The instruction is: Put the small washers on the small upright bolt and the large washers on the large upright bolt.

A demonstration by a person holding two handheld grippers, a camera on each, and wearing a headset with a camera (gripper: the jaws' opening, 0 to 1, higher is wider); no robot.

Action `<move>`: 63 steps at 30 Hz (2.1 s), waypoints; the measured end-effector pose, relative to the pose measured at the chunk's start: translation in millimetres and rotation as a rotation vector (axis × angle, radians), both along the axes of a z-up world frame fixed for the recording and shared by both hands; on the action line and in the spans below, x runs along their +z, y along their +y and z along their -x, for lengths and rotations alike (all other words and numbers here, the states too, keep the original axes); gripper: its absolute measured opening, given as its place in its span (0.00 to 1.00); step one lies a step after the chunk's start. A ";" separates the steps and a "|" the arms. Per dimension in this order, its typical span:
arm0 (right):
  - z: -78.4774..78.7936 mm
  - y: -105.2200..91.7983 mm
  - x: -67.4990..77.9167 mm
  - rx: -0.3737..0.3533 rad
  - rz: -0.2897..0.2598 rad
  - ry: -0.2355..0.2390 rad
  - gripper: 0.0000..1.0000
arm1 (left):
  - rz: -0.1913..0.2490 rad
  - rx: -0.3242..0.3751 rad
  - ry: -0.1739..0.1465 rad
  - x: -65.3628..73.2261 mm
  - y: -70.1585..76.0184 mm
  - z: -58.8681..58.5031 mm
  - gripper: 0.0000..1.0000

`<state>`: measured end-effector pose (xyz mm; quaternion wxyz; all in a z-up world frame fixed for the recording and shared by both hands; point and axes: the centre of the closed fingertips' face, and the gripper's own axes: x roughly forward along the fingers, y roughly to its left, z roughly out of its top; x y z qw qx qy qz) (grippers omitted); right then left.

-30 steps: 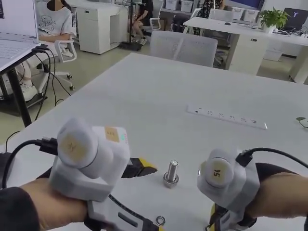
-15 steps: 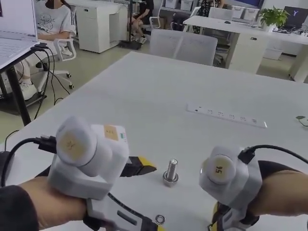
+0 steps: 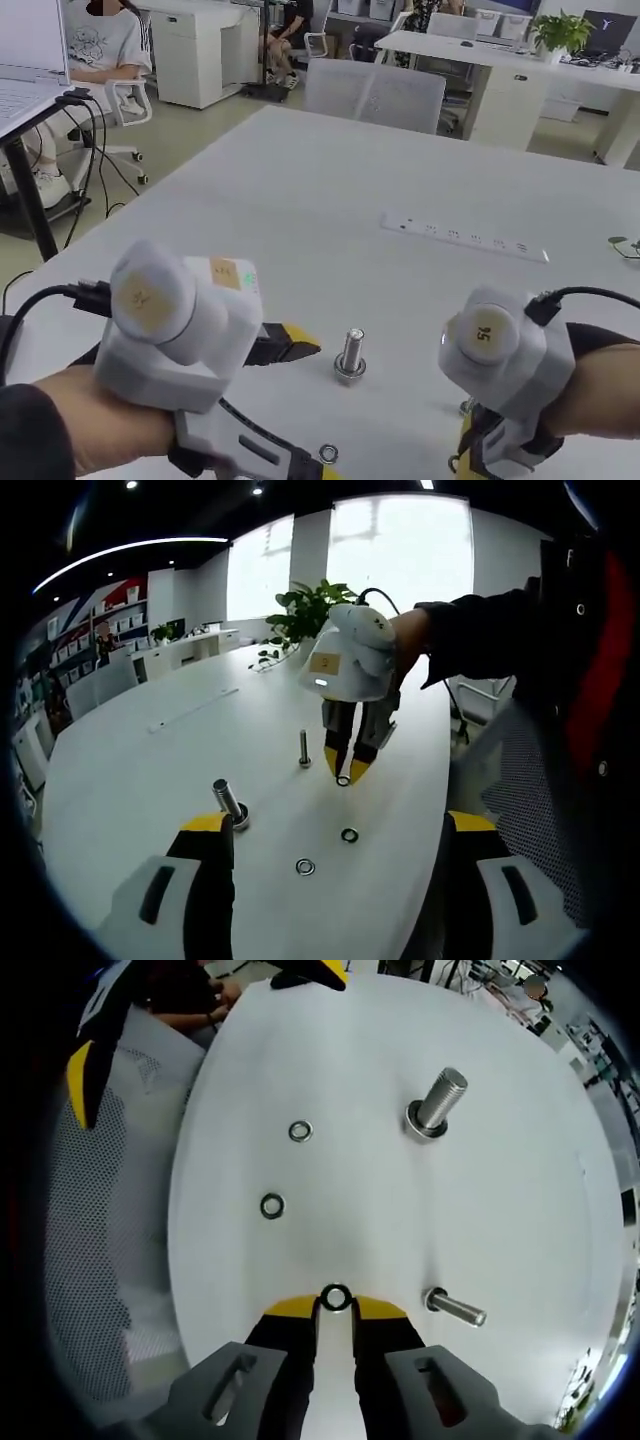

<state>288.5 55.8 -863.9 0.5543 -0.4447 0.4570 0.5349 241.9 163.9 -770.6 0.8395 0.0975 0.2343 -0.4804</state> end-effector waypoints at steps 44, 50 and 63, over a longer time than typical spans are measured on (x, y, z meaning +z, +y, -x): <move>-58.7 -18.2 68.3 -0.092 -0.057 -0.128 0.14 | 0.002 -0.001 0.010 -2.0 1.0 -4.3 0.86; -61.0 -11.2 66.5 -0.077 -0.061 -0.126 0.14 | 0.000 0.003 0.012 -2.6 1.9 -4.8 0.86; -64.9 -8.4 56.8 -0.057 -0.047 -0.110 0.14 | 0.001 0.010 0.017 -4.4 1.8 -5.4 0.86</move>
